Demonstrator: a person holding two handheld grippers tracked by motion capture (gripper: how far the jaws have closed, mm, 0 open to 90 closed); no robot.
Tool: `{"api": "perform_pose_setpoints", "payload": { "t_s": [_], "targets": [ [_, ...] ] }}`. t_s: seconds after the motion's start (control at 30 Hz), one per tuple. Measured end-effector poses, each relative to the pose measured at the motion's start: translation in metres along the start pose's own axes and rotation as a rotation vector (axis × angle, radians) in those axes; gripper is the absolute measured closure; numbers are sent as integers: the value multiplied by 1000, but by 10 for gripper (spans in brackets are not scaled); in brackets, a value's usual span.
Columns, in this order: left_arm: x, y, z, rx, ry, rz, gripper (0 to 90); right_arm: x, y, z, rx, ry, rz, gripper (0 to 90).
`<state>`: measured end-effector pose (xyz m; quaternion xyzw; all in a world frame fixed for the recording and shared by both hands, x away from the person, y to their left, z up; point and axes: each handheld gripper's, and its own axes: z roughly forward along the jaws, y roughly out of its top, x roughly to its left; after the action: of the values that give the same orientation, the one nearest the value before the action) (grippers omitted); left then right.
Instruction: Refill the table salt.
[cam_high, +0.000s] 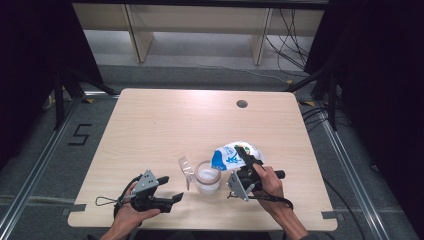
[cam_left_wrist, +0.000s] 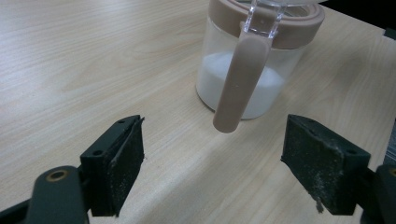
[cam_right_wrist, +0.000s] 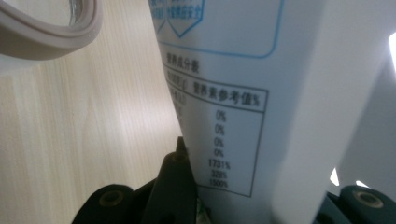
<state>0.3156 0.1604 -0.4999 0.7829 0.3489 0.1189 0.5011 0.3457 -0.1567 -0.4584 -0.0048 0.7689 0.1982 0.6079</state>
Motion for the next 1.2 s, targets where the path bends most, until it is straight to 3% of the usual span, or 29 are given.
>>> {"api": "perform_pose_setpoints", "payload": {
  "t_s": [0.17,0.33,0.37,0.4,0.47,0.5,0.53,0.57,0.77,1.07,1.2],
  "targets": [
    [0,0,0,1,0,2,202,-3,-4,1,-32,48,96,818],
    [0,0,0,0,1,-1,201,-10,-9,-2,-14,65,187,821],
    [0,0,0,0,1,0,202,-9,-9,-3,-6,99,244,822],
    [0,0,0,1,1,1,202,-12,-11,-3,-16,96,241,823],
    [0,0,0,0,0,1,202,-13,-13,-3,-18,120,283,825],
    [0,0,0,0,1,2,202,-15,-14,-3,-31,115,266,825],
    [0,0,0,0,0,1,202,-14,-15,-4,-23,120,307,826],
    [0,0,0,1,0,1,202,-16,-16,-4,-23,114,286,827],
    [0,0,0,1,1,2,202,-17,-21,-4,-33,138,362,828],
    [1,0,-1,6,-4,4,202,-21,-31,-5,-56,199,537,832],
    [0,1,-1,5,4,2,202,-23,-36,-4,-58,212,576,833]
  ]
}}
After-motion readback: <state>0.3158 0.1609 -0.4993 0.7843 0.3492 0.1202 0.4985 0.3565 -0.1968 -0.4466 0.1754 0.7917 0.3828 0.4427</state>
